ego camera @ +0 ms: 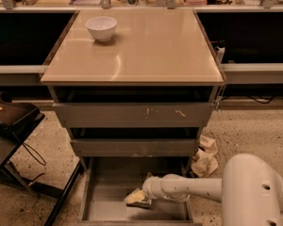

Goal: Pick redbull can from bottom drawer and place on counter

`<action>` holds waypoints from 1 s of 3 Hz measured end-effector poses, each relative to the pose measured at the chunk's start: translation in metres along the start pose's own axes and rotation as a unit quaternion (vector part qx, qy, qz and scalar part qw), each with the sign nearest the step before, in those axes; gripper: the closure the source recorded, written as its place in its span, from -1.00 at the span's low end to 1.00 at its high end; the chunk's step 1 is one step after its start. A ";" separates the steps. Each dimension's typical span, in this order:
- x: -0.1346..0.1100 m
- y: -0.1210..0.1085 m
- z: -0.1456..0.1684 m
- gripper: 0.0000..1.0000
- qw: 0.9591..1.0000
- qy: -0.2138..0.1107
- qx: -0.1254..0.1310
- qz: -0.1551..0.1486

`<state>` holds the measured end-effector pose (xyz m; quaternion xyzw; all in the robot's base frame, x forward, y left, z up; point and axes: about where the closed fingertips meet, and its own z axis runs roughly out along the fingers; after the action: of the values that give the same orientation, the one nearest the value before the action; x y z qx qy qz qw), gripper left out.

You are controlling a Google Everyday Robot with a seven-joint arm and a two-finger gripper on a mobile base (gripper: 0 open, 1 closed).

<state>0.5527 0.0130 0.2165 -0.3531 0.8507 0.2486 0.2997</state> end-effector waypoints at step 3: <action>0.066 0.004 0.084 -1.00 0.999 -0.009 -0.042 0.030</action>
Offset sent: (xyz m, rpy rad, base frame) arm -0.0158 0.0475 -0.1635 0.1463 0.0803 0.0205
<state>0.5400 0.0390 0.1132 -0.3374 0.8470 0.2965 0.2844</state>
